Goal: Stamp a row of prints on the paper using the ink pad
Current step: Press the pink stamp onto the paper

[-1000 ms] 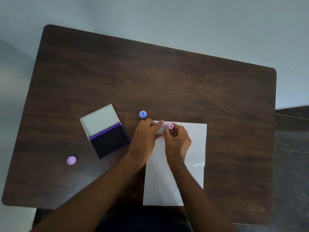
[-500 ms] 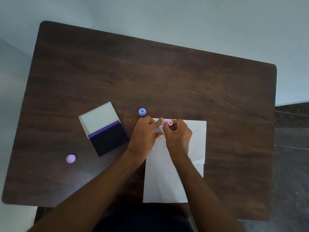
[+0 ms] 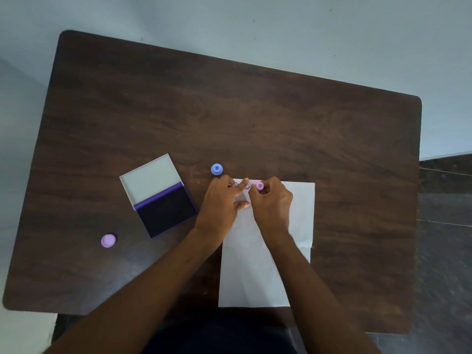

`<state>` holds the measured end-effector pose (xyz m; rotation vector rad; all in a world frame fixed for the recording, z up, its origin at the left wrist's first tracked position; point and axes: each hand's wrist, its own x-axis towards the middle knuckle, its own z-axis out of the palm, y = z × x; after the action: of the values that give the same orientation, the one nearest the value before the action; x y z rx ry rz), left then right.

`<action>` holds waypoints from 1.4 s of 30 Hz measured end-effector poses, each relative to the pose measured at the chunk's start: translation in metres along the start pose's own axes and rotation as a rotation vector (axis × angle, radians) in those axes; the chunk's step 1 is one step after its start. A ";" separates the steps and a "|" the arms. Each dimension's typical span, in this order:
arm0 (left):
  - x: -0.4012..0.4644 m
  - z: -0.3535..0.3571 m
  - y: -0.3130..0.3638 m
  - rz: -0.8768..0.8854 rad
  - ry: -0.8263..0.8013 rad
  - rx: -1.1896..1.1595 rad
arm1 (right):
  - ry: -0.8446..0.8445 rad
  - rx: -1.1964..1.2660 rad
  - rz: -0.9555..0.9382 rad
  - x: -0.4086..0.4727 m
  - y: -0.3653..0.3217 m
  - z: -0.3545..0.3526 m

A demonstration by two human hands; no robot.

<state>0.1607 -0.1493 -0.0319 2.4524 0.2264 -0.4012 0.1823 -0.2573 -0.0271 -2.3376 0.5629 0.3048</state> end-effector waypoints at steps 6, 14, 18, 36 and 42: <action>-0.001 -0.002 0.000 -0.002 0.032 -0.011 | -0.032 -0.027 0.019 0.000 -0.003 -0.001; -0.003 -0.002 -0.001 0.018 0.054 0.013 | -0.043 -0.037 0.007 -0.001 -0.004 -0.002; -0.001 -0.002 -0.001 -0.004 0.063 -0.012 | -0.042 -0.038 0.017 0.001 -0.006 0.000; 0.003 0.003 -0.011 0.080 0.005 0.089 | 0.209 0.207 -0.061 -0.039 0.019 -0.037; -0.003 0.004 -0.008 0.116 0.054 0.091 | 0.108 0.197 0.004 -0.044 0.020 -0.029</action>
<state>0.1551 -0.1457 -0.0379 2.5530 0.0892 -0.3012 0.1357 -0.2761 -0.0014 -2.1714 0.6207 0.1196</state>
